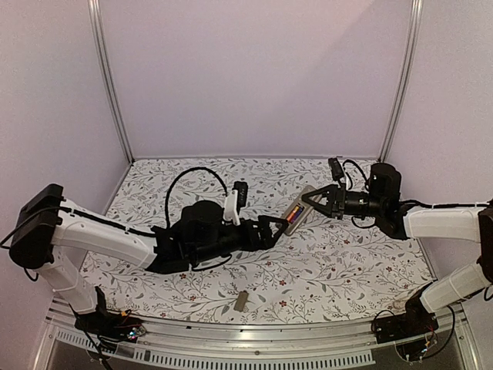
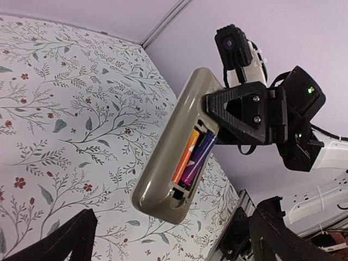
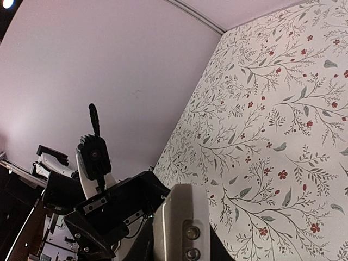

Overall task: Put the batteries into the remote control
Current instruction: Load the battery into the battery compartment.

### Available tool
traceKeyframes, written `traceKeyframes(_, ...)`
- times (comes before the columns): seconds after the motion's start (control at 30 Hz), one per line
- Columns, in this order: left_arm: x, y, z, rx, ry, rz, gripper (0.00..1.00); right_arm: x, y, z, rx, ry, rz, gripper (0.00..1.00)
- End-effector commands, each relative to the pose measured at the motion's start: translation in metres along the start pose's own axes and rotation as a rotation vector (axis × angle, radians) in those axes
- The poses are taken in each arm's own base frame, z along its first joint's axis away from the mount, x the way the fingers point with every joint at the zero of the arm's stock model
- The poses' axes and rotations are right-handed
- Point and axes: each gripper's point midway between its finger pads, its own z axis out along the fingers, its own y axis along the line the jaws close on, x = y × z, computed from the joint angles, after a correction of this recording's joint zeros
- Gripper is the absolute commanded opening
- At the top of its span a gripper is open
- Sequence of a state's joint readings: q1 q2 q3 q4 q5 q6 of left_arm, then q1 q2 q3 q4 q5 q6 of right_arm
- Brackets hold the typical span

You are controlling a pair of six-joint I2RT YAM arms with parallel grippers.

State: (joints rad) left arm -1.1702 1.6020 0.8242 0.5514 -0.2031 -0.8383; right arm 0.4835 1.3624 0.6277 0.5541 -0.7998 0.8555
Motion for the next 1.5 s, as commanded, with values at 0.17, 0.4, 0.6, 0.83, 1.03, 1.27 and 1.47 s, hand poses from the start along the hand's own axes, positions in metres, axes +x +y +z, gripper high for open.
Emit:
traceKeyframes(0.17,-0.008,-0.011,0.019,0.098,-0.083,-0.25,1.0,-0.016,0.017,0.004,-0.027,-0.056,-0.04,0.0)
traceKeyframes(0.4,-0.008,-0.006,0.029,0.069,-0.096,-0.309,1.0,-0.014,0.016,0.006,-0.014,-0.072,-0.051,0.0)
traceKeyframes(0.6,-0.009,-0.012,0.035,0.115,-0.104,-0.36,1.0,-0.009,0.016,0.009,-0.002,-0.075,-0.074,0.0)
traceKeyframes(0.83,-0.011,-0.012,0.039,0.125,-0.119,-0.378,0.99,-0.005,0.016,0.01,0.006,-0.074,-0.087,0.0)
traceKeyframes(1.03,-0.013,-0.016,0.045,0.137,-0.127,-0.386,0.97,0.0,0.014,0.01,0.024,-0.068,-0.102,0.0)
traceKeyframes(1.27,-0.015,-0.006,0.044,0.112,-0.159,-0.428,0.91,0.004,0.015,0.008,0.045,-0.059,-0.131,0.0)
traceKeyframes(1.47,-0.018,-0.006,0.045,0.12,-0.177,-0.438,0.89,0.01,0.012,0.009,0.066,-0.042,-0.146,0.0)
